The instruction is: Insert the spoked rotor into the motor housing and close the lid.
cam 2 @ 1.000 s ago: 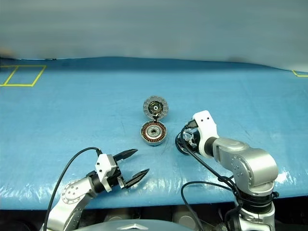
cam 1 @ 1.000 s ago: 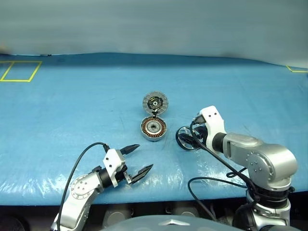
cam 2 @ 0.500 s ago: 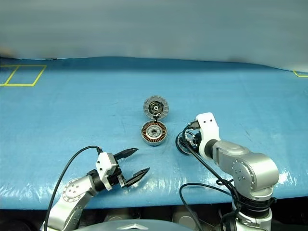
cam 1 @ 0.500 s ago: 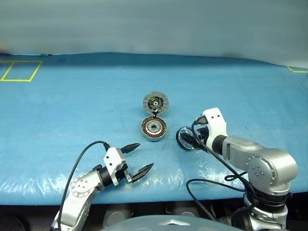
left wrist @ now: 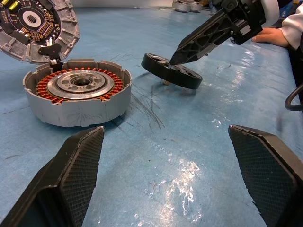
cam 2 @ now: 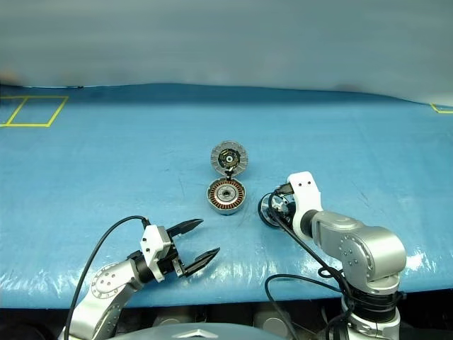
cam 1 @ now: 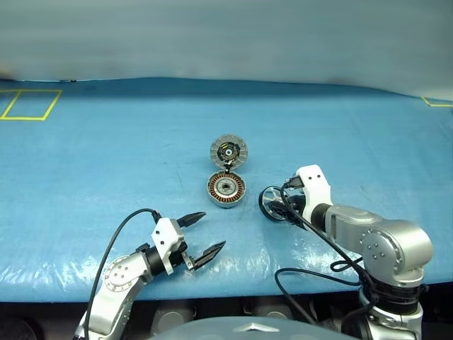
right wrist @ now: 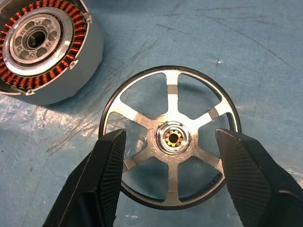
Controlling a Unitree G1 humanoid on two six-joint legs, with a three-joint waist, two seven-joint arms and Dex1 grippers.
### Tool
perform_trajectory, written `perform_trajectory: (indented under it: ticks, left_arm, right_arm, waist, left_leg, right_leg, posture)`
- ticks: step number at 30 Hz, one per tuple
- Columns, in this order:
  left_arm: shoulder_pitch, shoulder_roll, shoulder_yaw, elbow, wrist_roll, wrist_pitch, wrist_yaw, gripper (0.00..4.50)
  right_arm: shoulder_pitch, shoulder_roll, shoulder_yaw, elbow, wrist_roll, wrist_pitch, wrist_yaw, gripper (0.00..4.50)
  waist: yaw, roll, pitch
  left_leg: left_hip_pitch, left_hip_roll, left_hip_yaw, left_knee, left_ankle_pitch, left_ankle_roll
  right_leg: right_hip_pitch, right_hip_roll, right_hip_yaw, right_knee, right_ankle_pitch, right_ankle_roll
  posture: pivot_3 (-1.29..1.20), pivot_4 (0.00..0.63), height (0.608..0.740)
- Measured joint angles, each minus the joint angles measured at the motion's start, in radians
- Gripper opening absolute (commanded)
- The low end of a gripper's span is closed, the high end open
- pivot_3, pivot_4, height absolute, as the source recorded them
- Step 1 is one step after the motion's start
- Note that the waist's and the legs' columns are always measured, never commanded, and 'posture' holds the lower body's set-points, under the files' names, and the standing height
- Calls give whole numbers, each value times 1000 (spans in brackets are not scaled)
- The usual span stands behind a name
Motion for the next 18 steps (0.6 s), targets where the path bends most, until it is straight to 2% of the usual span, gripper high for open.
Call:
perform_trajectory:
  ticks: [6, 9, 13, 14, 18]
  left_arm:
    - [-2, 0, 0, 0, -1, 1, 0, 4500]
    - [-1, 0, 0, 0, -2, 1, 1, 4500]
    - [4, -1, 0, 0, -7, 2, 2, 4500]
    - [4, -1, 0, 0, -9, 3, 2, 4500]
    - [7, -1, 0, 0, -9, 3, 2, 4500]
  right_arm:
    - [-9, -2, 38, 43, -26, -8, 8, 3147]
    - [-9, -11, 60, 52, -40, -25, 14, 2552]
    - [-9, -14, 71, 45, -48, -47, 15, 1450]
    - [-8, -16, 73, 44, -48, -48, 15, 1326]
    - [-8, -55, 81, 28, -49, -45, 35, 1325]
  waist:
    - [0, 0, 0]
    - [0, 0, 0]
    - [0, -2, -1]
    - [-1, -2, -1]
    - [1, -2, -1]
  left_leg:
    - [0, 0, 0, 0, 0, 0]
    - [1, 0, 0, 0, 0, 0]
    - [5, 0, 0, 0, 0, 0]
    - [6, 0, 0, 0, 0, 0]
    - [6, 0, -1, 1, 1, 1]
  right_leg:
    - [0, 0, 0, 0, 0, 0]
    - [1, 0, 0, 0, 0, 0]
    - [5, 0, 0, -1, -3, -4]
    - [7, 0, 0, -1, -3, -4]
    - [7, -1, 0, -1, -3, -5]
  posture:
    - [0, 150, 740]
    - [0, 150, 740]
    - [0, 150, 740]
    - [0, 150, 740]
    - [0, 150, 740]
